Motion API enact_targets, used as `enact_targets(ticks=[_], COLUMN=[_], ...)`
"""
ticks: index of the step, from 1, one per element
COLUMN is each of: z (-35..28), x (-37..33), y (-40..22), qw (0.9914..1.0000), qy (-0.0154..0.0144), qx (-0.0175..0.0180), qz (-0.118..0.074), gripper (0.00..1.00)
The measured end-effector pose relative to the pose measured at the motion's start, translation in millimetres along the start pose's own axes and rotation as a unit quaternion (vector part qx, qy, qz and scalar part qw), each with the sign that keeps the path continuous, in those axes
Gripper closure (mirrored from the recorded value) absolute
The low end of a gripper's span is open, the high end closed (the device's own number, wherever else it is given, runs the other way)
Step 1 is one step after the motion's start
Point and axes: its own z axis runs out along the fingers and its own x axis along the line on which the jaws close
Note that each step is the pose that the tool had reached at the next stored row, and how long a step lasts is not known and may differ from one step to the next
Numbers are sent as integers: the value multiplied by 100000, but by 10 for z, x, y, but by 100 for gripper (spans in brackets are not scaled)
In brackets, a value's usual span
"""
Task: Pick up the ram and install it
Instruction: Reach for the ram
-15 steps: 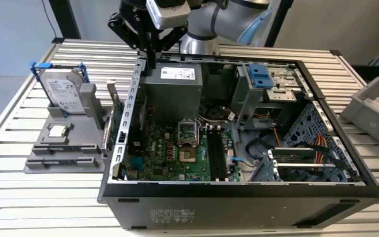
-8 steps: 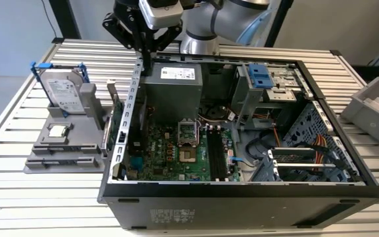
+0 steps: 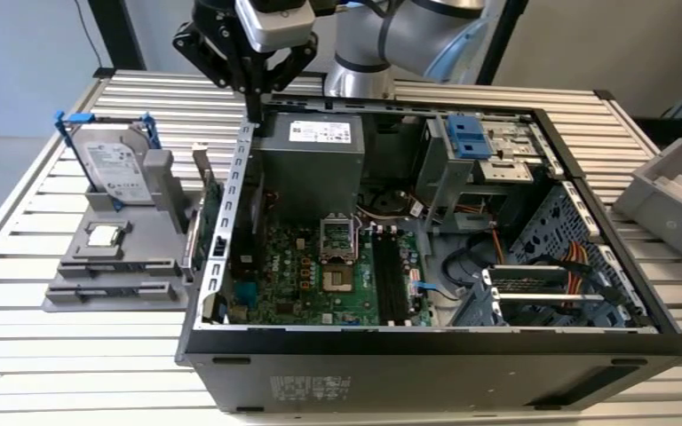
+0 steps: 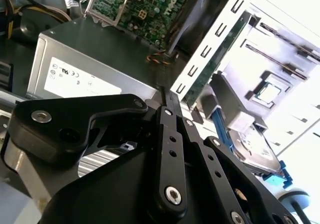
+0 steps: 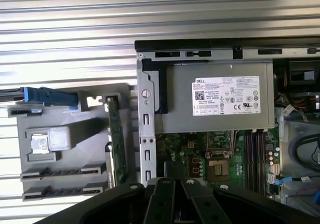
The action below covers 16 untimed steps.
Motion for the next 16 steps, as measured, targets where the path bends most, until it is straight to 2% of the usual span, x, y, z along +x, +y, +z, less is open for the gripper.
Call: enact_targets(ticks=[16], z=[-5], x=[198], y=[-14], qw=[100000], qy=[11], qx=[-14], qz=[2], gripper=[100])
